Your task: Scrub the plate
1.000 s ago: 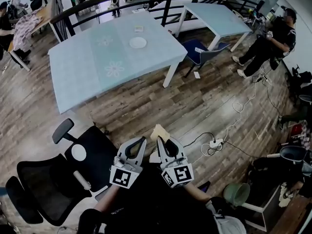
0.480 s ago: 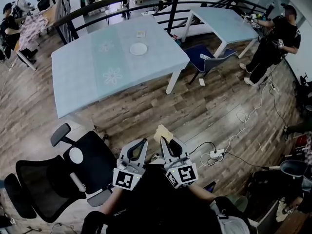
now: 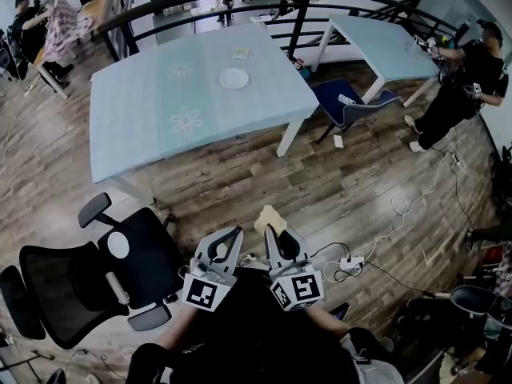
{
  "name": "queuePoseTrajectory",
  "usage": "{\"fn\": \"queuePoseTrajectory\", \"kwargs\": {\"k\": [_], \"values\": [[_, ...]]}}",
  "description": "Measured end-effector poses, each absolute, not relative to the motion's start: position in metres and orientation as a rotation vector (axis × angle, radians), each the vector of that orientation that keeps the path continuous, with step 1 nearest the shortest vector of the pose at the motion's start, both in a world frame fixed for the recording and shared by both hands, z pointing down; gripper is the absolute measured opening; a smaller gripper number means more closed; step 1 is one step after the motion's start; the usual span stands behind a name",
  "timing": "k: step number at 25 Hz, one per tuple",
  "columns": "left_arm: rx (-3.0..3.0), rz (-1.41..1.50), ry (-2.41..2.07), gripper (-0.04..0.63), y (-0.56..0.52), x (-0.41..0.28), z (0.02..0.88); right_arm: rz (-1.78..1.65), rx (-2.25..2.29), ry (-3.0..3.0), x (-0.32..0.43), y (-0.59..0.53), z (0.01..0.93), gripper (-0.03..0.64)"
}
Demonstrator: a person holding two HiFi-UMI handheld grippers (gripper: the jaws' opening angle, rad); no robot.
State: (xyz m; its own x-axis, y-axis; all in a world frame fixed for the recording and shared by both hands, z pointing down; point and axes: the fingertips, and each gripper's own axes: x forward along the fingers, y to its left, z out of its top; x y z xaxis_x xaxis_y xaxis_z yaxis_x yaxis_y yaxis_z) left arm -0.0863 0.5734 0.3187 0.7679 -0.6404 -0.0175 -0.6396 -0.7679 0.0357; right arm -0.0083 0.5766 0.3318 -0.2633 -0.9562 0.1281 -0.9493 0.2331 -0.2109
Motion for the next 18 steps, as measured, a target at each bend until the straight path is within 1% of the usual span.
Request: {"fn": "queuePoseTrajectory", "kwargs": {"k": [9,18], "values": [[2.940,-0.035,-0.994,0.014,0.547,-0.065,0.326,-0.391,-1.935,2.416,0.008,0.551,0.339,0.058],[2.952,-0.074,-0.972,0.014,0.476,-0.055,0.317,-0.420,-2.045,2.319,0.037,0.495,0.342,0.059]]}}
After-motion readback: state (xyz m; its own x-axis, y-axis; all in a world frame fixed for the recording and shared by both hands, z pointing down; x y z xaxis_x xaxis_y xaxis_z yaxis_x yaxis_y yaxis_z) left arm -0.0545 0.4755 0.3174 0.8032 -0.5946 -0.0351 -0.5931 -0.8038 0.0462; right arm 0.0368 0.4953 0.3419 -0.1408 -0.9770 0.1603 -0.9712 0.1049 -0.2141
